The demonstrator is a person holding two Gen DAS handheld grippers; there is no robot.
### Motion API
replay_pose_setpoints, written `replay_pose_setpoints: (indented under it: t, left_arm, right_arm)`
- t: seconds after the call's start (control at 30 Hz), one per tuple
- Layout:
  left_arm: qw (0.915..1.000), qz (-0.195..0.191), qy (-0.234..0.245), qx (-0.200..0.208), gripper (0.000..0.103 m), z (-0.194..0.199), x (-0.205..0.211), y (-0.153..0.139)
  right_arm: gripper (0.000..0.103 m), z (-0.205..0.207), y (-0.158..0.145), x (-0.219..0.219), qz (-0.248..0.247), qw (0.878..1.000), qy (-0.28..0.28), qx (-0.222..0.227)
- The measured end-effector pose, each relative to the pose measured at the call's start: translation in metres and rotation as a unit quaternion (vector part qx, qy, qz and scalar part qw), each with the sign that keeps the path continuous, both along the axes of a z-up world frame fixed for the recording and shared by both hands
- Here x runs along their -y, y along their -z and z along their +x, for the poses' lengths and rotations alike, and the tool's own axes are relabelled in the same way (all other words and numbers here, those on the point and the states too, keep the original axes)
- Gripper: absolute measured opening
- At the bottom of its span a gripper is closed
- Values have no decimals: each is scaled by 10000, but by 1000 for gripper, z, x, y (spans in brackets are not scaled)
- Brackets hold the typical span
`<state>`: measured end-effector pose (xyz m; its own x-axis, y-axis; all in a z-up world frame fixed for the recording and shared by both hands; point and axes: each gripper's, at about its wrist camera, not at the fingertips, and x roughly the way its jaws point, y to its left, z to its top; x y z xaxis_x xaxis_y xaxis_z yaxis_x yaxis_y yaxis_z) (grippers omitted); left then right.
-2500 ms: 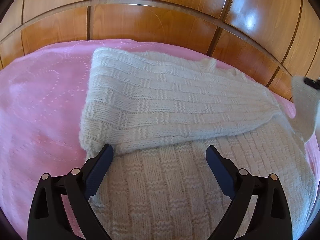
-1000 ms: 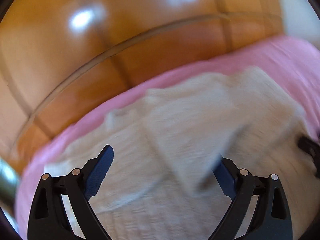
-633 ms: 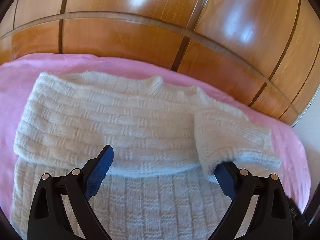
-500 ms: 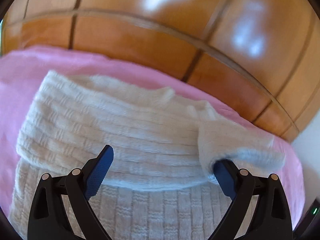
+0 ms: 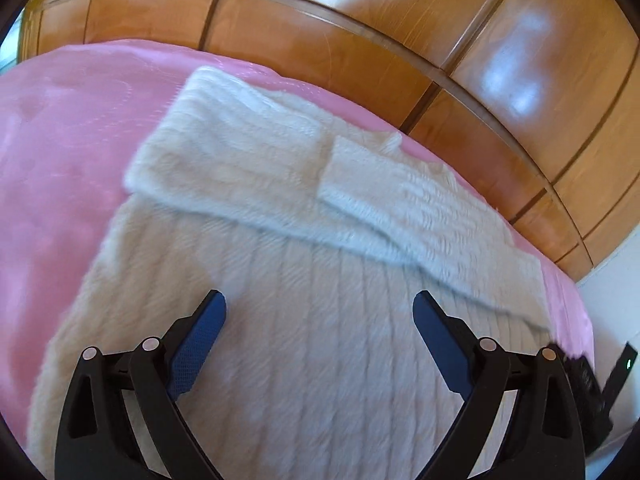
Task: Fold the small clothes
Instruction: 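Grasp the sweater side with the right tool and fold it inward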
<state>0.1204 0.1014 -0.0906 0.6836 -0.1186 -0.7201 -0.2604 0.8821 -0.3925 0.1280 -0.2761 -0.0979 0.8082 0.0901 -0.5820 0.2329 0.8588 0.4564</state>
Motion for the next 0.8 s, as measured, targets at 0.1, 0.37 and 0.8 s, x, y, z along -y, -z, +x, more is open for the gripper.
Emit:
replay_pose_setpoints:
  t: [0.1, 0.37, 0.8]
  left_arm:
    - [9997, 235, 20, -27, 94, -22, -12, -5]
    - [9969, 725, 196, -219, 94, -92, -63, -7]
    - [9940, -450, 994, 67, 70, -169, -78, -2]
  right_arm:
    - [101, -10, -1, 13, 568, 9980, -146, 232]
    - [78, -66, -13, 24, 949, 9864, -1302, 316]
    - [52, -141, 19, 24, 1657, 9619, -2176, -12]
